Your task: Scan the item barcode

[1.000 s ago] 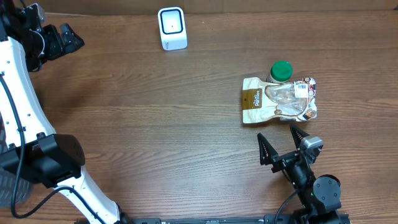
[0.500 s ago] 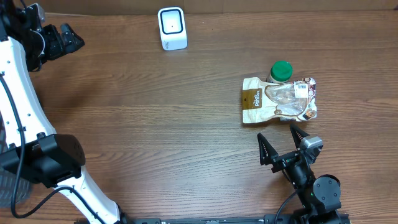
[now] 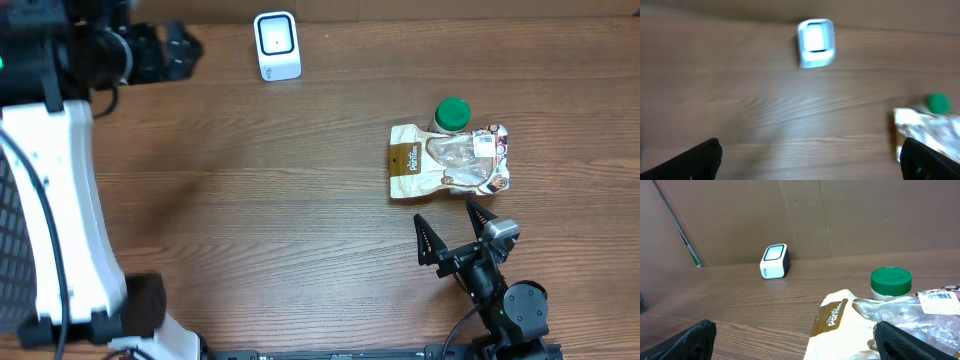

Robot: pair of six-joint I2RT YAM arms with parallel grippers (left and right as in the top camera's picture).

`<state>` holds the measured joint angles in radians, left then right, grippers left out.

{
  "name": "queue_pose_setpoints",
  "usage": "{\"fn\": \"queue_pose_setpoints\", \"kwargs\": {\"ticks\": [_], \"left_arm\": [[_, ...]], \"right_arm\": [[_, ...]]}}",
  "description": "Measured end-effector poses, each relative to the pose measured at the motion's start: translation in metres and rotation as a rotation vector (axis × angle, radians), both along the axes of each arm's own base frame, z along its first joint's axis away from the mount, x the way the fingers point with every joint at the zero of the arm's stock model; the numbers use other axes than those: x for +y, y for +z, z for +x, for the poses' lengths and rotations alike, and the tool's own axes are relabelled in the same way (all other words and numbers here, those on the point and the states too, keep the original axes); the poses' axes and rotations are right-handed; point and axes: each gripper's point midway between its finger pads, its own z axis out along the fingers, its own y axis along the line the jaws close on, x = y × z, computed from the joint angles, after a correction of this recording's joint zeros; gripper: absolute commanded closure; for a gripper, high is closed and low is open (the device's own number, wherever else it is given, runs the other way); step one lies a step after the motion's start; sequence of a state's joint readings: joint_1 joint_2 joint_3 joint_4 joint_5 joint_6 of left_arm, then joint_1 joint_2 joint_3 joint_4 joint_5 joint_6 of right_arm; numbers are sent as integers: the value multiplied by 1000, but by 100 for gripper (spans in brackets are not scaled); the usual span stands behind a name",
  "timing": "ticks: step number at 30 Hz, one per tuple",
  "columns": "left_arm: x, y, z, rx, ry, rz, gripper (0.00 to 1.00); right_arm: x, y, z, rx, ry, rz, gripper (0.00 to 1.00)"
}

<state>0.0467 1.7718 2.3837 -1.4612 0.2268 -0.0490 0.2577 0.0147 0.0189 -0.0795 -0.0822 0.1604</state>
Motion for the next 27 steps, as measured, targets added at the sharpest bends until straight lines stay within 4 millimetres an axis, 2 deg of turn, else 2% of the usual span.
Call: {"fn": "queue_pose_setpoints", "kwargs": {"ticks": [3, 6, 10, 14, 17, 21, 24, 27], "left_arm": [[-37, 26, -24, -71, -96, -1, 1], [-62, 45, -44, -123, -167, -6, 0], [-76, 56, -71, -142, -218, -8, 1], [-77, 58, -86, -153, -229, -5, 1], [-76, 58, -86, -182, -226, -5, 1], [-78, 55, -71, -274, -221, -7, 0], [-79, 42, -60, -330, -218, -5, 1], [-79, 20, -58, -369, -228, 11, 1]], "right_arm": [[0, 0, 0, 1, 0, 0, 0], [0, 0, 0, 1, 0, 0, 0], [0, 0, 0, 0, 0, 0, 0], [0, 0, 0, 1, 0, 0, 0], [0, 0, 0, 0, 0, 0, 0], [0, 0, 0, 0, 0, 0, 0], [0, 0, 0, 0, 0, 0, 0], [0, 0, 0, -1, 0, 0, 0]]}}
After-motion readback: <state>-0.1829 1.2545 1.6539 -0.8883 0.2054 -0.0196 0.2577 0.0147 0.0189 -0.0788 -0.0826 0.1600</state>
